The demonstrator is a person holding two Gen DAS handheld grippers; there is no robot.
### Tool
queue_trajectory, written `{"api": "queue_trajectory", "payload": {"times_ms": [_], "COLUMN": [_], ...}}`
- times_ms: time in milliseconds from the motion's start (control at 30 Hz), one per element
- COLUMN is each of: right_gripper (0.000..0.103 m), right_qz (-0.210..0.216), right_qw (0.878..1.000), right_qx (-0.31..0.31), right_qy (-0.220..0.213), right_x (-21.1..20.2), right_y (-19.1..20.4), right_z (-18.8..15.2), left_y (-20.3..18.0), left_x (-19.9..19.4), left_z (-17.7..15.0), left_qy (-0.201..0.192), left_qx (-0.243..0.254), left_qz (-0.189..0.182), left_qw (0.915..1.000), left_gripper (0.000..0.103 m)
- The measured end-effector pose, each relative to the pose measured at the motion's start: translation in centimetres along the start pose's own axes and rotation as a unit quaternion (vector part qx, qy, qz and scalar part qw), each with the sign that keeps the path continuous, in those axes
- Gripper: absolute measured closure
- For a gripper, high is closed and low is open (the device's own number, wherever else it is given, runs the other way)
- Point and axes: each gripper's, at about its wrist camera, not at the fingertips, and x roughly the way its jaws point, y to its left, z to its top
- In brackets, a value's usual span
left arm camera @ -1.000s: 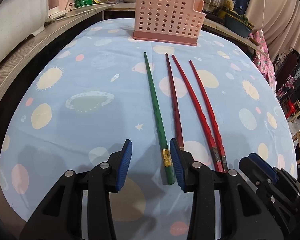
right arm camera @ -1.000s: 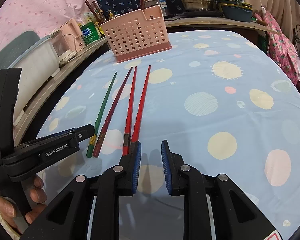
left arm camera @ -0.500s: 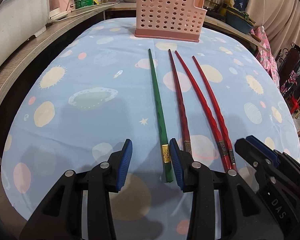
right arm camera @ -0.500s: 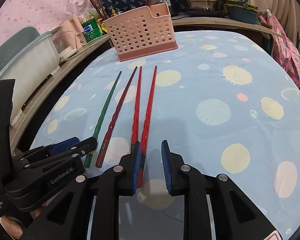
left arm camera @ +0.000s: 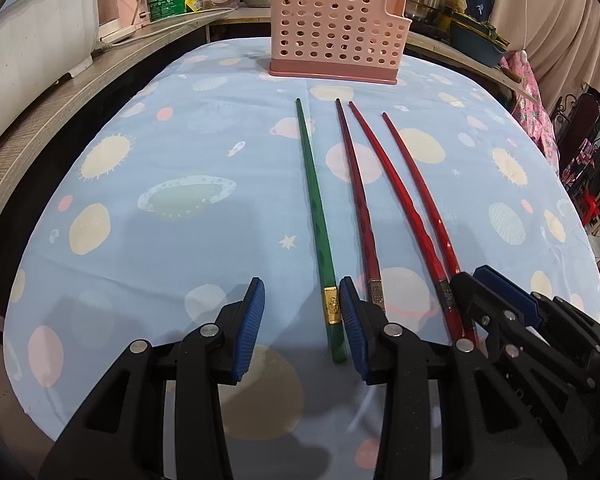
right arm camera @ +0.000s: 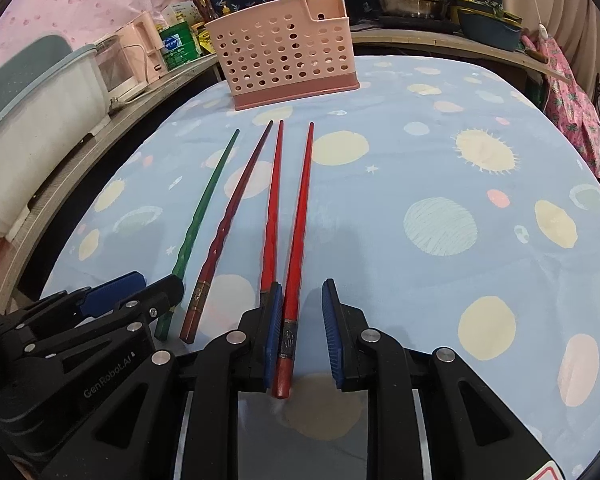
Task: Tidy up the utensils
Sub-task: 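Grasp a red chopstick with the right gripper while the left gripper grasps the green chopstick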
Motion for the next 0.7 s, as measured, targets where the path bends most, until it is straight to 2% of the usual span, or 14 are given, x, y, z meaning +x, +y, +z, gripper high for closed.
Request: {"api": "queue_trajectory", "payload": {"times_ms": [367,500,667,700], "right_gripper": [0.084,0.094,0.096,0.096], "right_qz": [-0.012,-0.025,-0.016,-0.016], "right_qw": [1.000,0.999,1.000,1.000], "right_qx": [-0.019,-0.030,-0.016,-0.015], "right_qy": [-0.008,-0.011,-0.006,-0.006], "right_x": [-1.2,-1.4,-1.8,-1.8], "right_y": [0.2,0.2,-0.5,-0.5], "right_z": [-1.7,-2.0,-2.1,-2.1], "left_y": [-0.2,-0.4,0.0,0.1], "left_x": [-0.2,-0.4,-0.5,-0.5], "left_z": [-0.4,-0.7,-0.7,-0.7], "left_qy": [-0.002,-0.005,0.001,0.003], "left_qx": [0.004,0.010,0.006,0.005], "left_qz": [0.004,0.008,-0.004,-0.009], "left_qw": [1.0000,0.9999,1.0000,0.9999], "left_gripper": [0.067,0.069,0.096,0.096]}}
